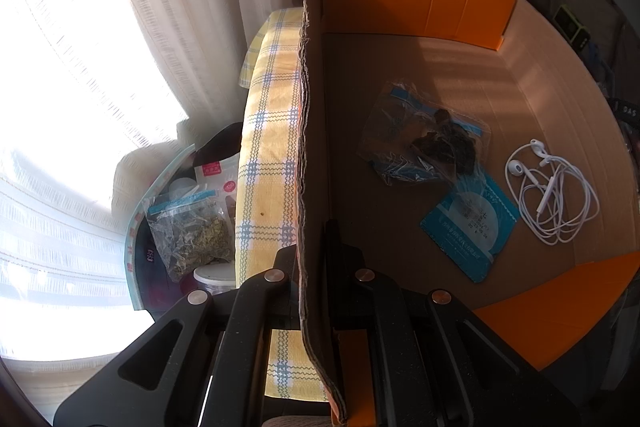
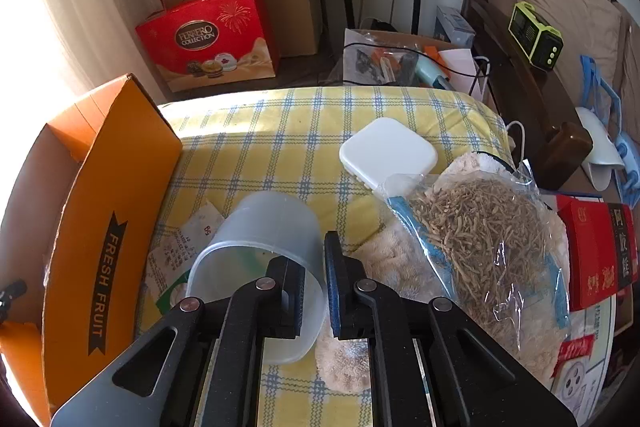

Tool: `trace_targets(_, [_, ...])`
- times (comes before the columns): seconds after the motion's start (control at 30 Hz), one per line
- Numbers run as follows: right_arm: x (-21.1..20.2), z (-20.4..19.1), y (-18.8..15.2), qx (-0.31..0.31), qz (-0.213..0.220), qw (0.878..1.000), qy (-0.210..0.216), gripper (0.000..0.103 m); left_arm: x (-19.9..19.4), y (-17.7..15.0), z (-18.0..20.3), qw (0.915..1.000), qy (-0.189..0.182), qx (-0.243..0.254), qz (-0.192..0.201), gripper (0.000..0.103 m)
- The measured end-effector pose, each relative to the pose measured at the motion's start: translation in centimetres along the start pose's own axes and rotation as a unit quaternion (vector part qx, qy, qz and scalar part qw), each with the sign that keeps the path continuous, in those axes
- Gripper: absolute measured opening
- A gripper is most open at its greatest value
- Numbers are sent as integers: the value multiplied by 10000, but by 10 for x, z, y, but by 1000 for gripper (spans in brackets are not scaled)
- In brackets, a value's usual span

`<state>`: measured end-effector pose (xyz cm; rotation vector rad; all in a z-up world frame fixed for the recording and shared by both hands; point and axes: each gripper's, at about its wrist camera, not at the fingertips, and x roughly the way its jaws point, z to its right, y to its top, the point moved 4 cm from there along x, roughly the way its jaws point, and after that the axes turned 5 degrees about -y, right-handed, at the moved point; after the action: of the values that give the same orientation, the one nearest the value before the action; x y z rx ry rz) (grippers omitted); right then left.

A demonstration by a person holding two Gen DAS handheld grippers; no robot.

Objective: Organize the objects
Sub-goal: 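Carry the clear cup into the box and open the right gripper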

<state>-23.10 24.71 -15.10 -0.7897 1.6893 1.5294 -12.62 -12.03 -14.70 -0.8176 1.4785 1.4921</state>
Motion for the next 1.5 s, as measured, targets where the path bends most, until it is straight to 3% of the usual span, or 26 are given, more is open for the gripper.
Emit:
trace_targets(0.37, [-48, -16, 20, 34, 483, 9985, 247, 5, -1, 0, 0, 10000, 7, 4, 2, 5])
trace_targets(0.73, [-88, -72, 44, -313, 834, 9939, 655, 5, -3, 0, -1, 10000, 17, 11, -7, 5])
trace_targets(1.07, [-66, -123, 45, -720, 666, 9920, 792, 5, -4, 0, 0, 10000, 20, 9, -10, 5])
trace_targets(1.5, [-13, -160, 30, -1499, 412, 9878, 66, 6, -5, 0, 2, 10000, 16, 10, -11, 5])
